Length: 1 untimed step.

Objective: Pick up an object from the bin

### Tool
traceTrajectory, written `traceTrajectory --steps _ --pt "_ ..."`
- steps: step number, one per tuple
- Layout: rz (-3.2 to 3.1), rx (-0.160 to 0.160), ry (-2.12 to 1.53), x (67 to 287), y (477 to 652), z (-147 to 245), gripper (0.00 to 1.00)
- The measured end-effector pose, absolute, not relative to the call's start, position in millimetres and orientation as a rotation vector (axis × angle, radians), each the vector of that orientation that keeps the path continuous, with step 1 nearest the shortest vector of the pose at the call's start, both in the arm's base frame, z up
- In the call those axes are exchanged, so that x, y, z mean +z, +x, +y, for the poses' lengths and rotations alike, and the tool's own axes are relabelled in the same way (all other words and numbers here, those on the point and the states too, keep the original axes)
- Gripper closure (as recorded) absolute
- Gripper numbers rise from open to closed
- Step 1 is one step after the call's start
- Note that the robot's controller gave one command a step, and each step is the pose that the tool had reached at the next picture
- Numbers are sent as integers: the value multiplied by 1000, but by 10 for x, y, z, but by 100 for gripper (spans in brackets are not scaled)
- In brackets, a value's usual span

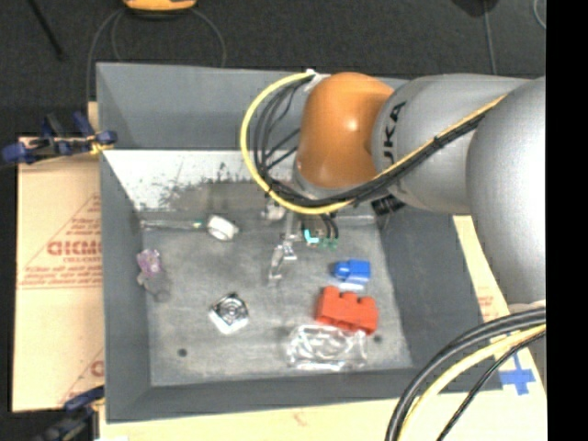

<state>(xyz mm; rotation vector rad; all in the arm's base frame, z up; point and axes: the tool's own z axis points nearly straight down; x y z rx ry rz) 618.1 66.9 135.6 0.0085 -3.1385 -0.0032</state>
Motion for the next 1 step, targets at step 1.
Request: traceTrajectory --steps 1 --pt "-3079 -1 657 834 5974 1100 0"
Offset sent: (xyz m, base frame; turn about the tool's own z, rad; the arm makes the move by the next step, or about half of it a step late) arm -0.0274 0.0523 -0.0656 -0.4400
